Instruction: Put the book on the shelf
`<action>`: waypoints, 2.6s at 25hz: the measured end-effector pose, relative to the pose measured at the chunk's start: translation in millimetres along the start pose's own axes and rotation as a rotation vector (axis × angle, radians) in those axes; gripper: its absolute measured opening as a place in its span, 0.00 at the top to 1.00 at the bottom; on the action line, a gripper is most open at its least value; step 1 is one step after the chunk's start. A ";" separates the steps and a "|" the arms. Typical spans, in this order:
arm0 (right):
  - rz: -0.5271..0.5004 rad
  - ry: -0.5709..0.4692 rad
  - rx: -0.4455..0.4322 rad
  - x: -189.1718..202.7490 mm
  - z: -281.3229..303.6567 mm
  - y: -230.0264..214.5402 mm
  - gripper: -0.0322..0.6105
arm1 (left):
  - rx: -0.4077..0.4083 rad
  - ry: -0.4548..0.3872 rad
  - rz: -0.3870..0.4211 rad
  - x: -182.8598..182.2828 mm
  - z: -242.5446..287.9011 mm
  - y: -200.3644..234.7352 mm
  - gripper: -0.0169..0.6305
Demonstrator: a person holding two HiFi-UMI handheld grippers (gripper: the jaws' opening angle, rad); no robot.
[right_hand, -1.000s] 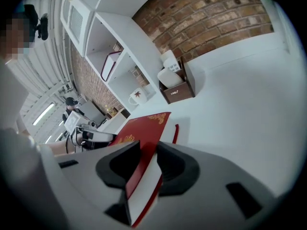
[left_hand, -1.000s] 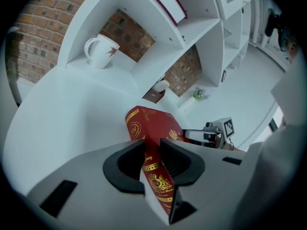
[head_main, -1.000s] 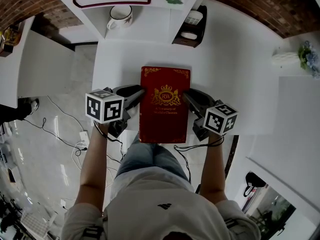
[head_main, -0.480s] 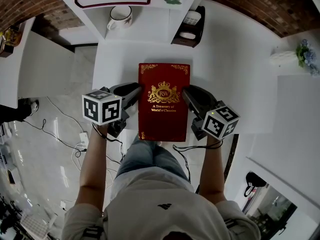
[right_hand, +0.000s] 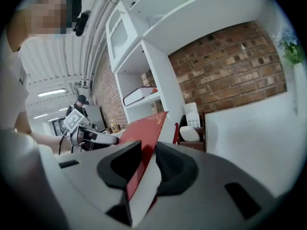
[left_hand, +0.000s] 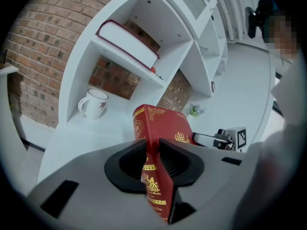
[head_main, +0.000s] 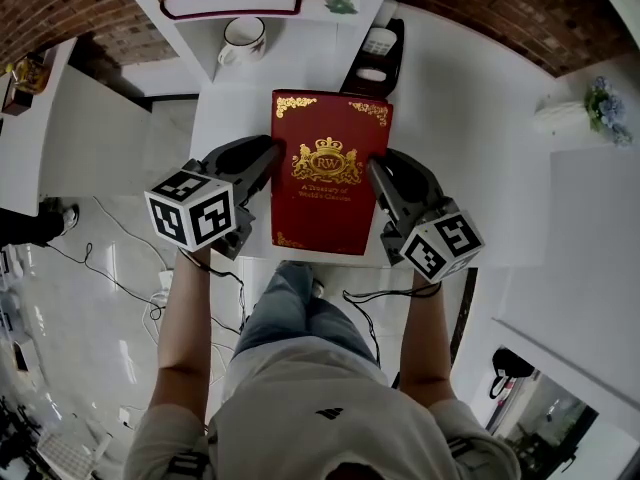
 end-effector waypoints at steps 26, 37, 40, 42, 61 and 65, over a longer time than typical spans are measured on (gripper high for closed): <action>-0.136 -0.154 0.035 -25.0 0.6 5.8 0.79 | -0.079 -0.251 0.154 -31.5 -3.3 -8.5 0.83; -0.182 -0.226 0.082 -39.6 -13.1 6.0 0.81 | -0.040 -0.413 0.254 -47.1 -15.0 -33.3 0.83; -0.176 -0.227 0.088 -37.1 -20.3 9.6 0.81 | -0.035 -0.416 0.249 -44.4 -19.1 -38.7 0.83; -0.165 -0.228 0.093 -35.3 -24.6 11.5 0.81 | -0.032 -0.413 0.247 -42.3 -21.6 -42.0 0.83; -0.125 -0.205 0.130 -16.1 -66.7 47.4 0.83 | -0.117 -0.424 0.270 -9.9 -59.8 -73.7 0.84; -0.111 -0.197 0.134 -12.1 -71.6 53.7 0.83 | -0.140 -0.429 0.280 -3.3 -66.2 -77.5 0.84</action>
Point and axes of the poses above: the fingertips, and each gripper's own axes: z forward along the fingers, y to its left, x out of its underside, the point moved 1 cm from there along -z, backward along the fingers, and after that the axes turned 3 degrees about -y, right-handed, at the moved point
